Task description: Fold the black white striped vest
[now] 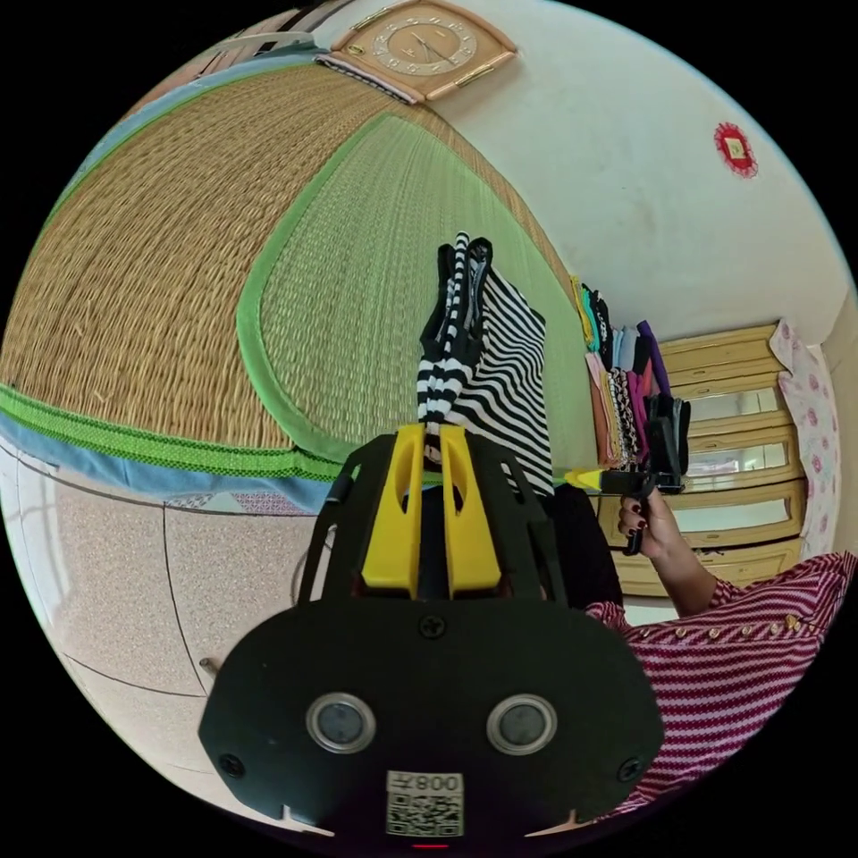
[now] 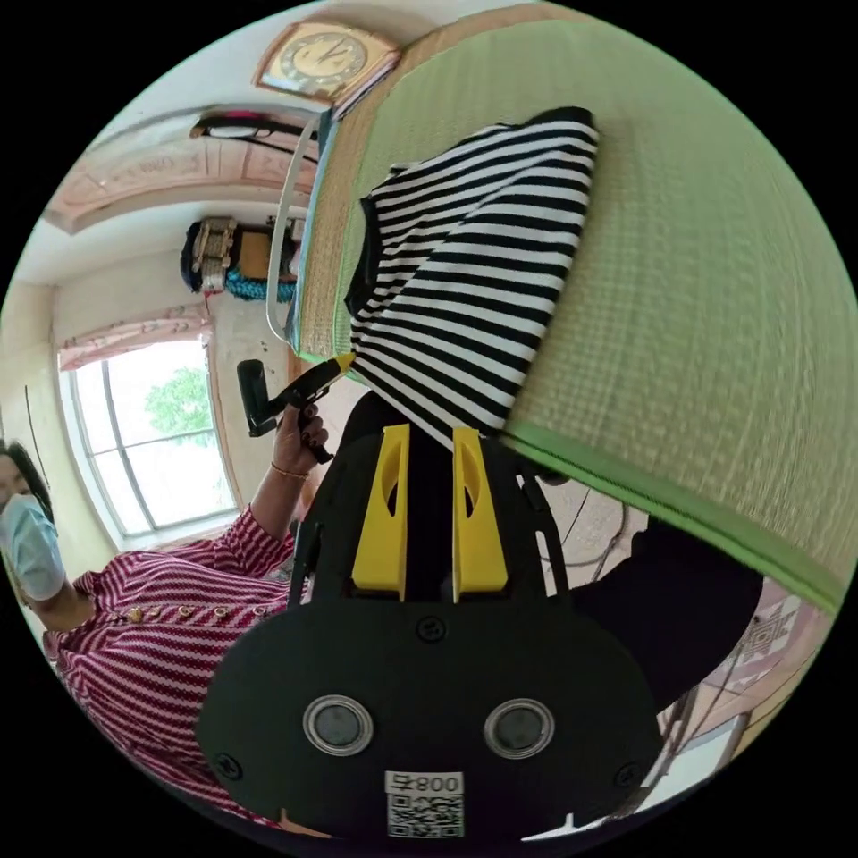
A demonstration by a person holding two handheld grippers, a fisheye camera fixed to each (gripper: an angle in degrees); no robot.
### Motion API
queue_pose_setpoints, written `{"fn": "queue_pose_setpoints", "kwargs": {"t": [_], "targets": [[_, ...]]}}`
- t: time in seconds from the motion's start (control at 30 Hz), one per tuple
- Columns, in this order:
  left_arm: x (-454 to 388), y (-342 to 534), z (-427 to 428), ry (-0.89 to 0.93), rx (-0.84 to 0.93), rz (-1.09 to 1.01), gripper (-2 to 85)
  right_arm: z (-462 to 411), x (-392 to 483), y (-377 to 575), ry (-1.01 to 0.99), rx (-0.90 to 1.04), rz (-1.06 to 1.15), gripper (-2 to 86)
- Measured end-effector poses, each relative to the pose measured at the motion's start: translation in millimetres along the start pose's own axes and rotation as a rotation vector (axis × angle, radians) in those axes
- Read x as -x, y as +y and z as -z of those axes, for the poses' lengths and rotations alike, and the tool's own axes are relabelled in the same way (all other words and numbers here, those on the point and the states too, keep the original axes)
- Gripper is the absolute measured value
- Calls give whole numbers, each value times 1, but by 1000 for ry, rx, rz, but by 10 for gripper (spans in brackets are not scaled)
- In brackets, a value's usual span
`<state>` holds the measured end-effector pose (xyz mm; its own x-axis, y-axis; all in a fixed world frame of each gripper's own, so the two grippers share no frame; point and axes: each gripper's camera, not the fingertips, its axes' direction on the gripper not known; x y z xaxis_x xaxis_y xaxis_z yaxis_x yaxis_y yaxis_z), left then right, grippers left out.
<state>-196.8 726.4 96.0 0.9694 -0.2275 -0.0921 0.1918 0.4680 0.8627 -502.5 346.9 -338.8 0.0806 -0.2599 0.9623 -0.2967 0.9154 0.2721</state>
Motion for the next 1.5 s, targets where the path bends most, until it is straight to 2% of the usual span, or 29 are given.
{"fn": "queue_pose_setpoints", "kwargs": {"t": [0.13,0.3,0.5,0.77,0.9,1.07,1.23,1.37,1.5], "targets": [[-13,1,-8,-20,13,-4,29,16,-52,37,-91,-52,-118,91],[-30,8,-17,-38,41,-10,23,17,-77,50,-218,-92,-161,96],[-46,18,-30,-46,59,2,22,33,-83,55,-294,-116,-158,44],[-87,12,-14,-117,-81,-67,11,66,-77,70,-305,-120,-124,24],[-112,-26,-45,-112,-19,-144,4,76,-71,73,-304,-110,-120,21],[-117,-81,-107,-280,130,-172,1,94,-66,82,-302,-107,-126,20],[-97,-96,-108,-215,98,-103,1,108,-62,92,-321,-103,-137,20],[-105,-98,-103,-207,70,-139,1,111,-61,93,-319,-87,-143,20],[-96,-110,-112,-265,118,-137,1,117,-58,96,-329,-80,-148,19]]}}
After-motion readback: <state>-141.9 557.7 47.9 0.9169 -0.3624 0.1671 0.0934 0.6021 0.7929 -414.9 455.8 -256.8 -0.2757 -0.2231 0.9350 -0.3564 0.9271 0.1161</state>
